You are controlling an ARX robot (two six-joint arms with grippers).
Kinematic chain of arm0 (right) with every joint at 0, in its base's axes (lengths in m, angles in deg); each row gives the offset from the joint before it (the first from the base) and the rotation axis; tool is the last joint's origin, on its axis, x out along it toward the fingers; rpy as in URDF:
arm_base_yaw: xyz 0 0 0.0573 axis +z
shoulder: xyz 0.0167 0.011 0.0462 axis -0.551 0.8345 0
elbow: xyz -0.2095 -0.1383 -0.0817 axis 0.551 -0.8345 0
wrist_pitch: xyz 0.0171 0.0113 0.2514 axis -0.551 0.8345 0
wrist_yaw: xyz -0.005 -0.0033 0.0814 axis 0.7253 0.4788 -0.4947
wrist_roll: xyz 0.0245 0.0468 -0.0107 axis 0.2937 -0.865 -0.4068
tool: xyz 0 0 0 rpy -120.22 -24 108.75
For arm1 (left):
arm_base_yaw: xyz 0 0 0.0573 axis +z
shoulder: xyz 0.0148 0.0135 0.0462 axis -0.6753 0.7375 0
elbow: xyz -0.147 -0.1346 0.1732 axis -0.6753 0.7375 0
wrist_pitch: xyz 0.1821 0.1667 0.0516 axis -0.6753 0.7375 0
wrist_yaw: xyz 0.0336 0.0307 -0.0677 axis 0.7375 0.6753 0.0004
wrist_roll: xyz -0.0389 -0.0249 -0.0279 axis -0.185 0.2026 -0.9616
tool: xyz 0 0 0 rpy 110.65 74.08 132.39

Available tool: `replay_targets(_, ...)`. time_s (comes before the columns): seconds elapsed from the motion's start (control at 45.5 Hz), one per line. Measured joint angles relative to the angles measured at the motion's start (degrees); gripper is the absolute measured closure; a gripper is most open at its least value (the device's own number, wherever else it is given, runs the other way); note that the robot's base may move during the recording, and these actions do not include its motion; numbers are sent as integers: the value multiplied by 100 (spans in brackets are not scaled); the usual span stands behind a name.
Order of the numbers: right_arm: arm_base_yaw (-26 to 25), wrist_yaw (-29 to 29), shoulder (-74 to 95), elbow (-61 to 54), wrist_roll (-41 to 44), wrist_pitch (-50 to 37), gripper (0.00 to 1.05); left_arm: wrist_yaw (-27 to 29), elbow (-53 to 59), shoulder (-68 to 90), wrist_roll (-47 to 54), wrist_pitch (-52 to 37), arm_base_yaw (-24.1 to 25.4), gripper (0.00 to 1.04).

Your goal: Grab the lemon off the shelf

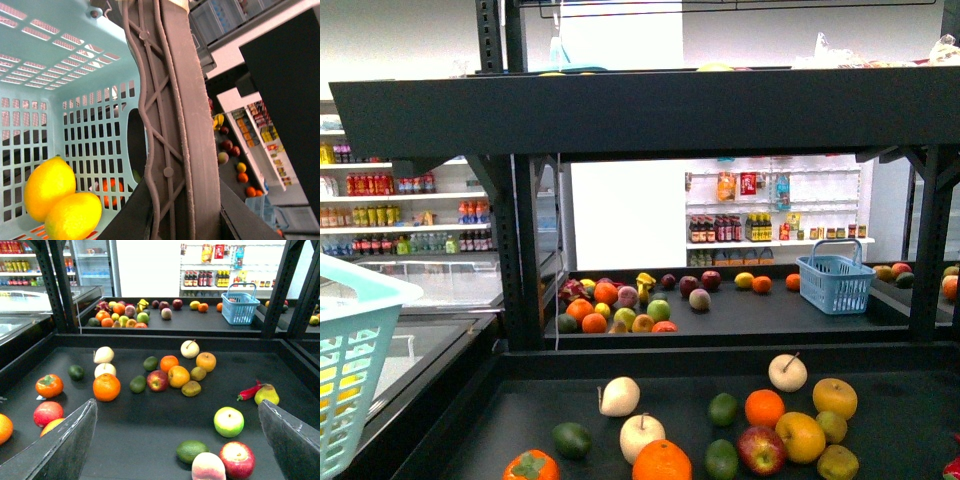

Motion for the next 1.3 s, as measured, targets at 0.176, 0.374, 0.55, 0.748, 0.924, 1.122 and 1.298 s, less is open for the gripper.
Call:
replay_targets(0.176, 0, 0, 0, 0, 0, 0, 8, -125, 317, 39, -929, -551, 476, 86)
replay_targets(0.374, 0, 0, 0, 0, 2, 0, 8, -234, 378, 409, -1182, -1071, 813, 86)
replay_targets(0.55, 0, 0, 0, 0, 2, 0, 8, -225, 378, 964, -1307, -1545, 990, 86)
replay_targets(0.748, 0, 0, 0, 0, 2, 0, 8, 11, 376, 1458, -1731, -1919, 990, 86)
replay_targets(0.924, 0, 0, 0, 0, 0, 0, 8, 328, 160, 1847, -1934, -2070, 981, 86)
replay_targets(1.122, 0, 0, 0, 0, 0, 0, 8, 522, -179, 2190, -1996, -2065, 1025, 86)
replay_targets(1.298, 0, 0, 0, 0, 2, 0, 8, 476, -348, 2406, -1950, -2052, 1008, 86)
